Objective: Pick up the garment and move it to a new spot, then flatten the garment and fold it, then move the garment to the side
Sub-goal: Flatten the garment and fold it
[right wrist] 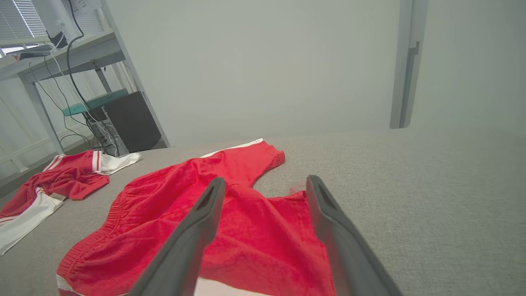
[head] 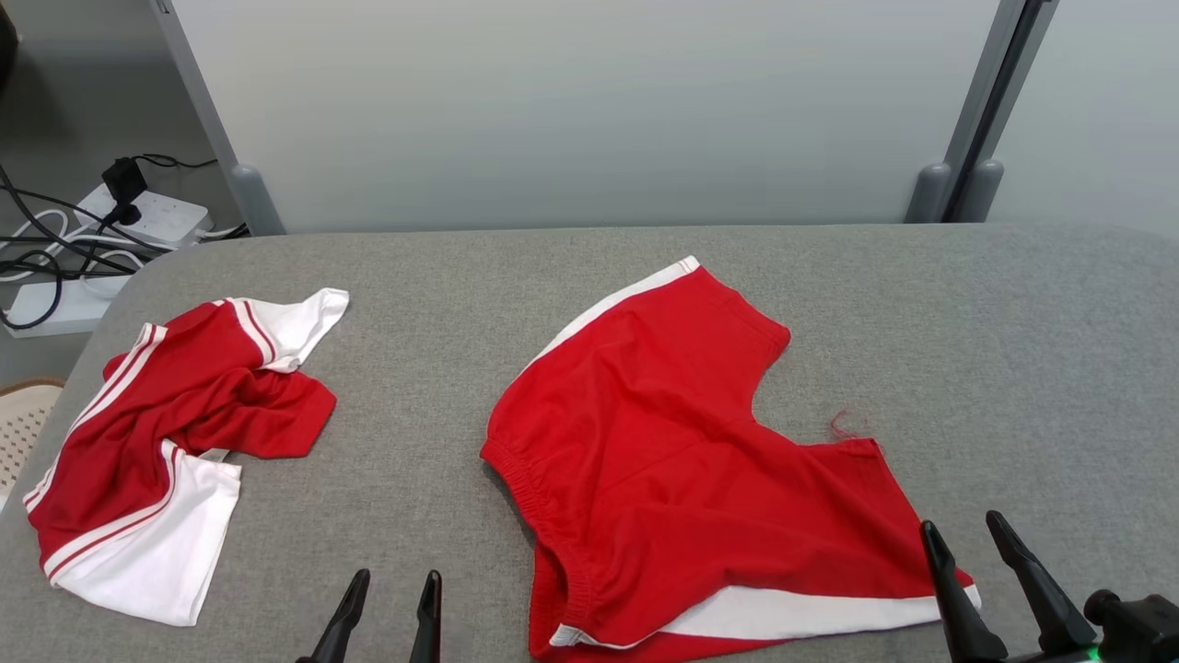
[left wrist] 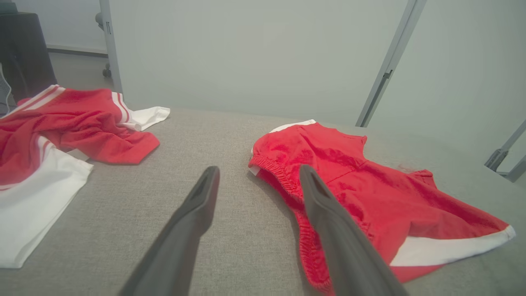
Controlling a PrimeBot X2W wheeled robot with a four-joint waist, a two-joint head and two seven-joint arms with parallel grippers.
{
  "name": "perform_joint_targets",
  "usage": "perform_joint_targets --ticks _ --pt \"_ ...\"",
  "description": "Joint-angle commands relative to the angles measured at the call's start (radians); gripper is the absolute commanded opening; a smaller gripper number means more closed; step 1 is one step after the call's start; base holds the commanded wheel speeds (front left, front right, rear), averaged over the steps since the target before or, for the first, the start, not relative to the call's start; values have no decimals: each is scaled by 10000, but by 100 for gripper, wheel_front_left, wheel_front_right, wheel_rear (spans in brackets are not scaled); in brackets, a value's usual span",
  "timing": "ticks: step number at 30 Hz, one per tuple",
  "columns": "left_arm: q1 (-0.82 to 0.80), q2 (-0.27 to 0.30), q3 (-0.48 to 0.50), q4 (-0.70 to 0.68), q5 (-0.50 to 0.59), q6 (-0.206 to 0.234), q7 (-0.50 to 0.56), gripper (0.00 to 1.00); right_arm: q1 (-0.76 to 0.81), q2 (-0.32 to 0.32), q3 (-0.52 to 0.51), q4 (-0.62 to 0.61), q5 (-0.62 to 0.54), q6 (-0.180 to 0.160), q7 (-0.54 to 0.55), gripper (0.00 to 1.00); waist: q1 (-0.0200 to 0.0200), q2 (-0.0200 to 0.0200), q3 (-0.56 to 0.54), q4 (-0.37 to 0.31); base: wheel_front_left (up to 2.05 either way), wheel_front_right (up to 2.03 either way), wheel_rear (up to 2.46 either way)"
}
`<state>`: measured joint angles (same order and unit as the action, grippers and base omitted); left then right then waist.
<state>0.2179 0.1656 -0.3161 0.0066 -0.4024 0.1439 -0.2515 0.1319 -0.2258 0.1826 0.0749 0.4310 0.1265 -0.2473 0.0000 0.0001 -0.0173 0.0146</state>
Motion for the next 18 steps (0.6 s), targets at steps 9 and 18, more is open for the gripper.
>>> perform_joint_targets --ticks 9,18 --pt "-178 -463 950 -10 733 -552 -103 100 2 -213 96 -335 70 42 -144 100 0 -1 100 -38 0 0 0" --pt "-241 -468 706 371 1497 -1197 -103 100 0 -231 26 -415 135 42 -145 100 0 -1 259 74 0 0 0"
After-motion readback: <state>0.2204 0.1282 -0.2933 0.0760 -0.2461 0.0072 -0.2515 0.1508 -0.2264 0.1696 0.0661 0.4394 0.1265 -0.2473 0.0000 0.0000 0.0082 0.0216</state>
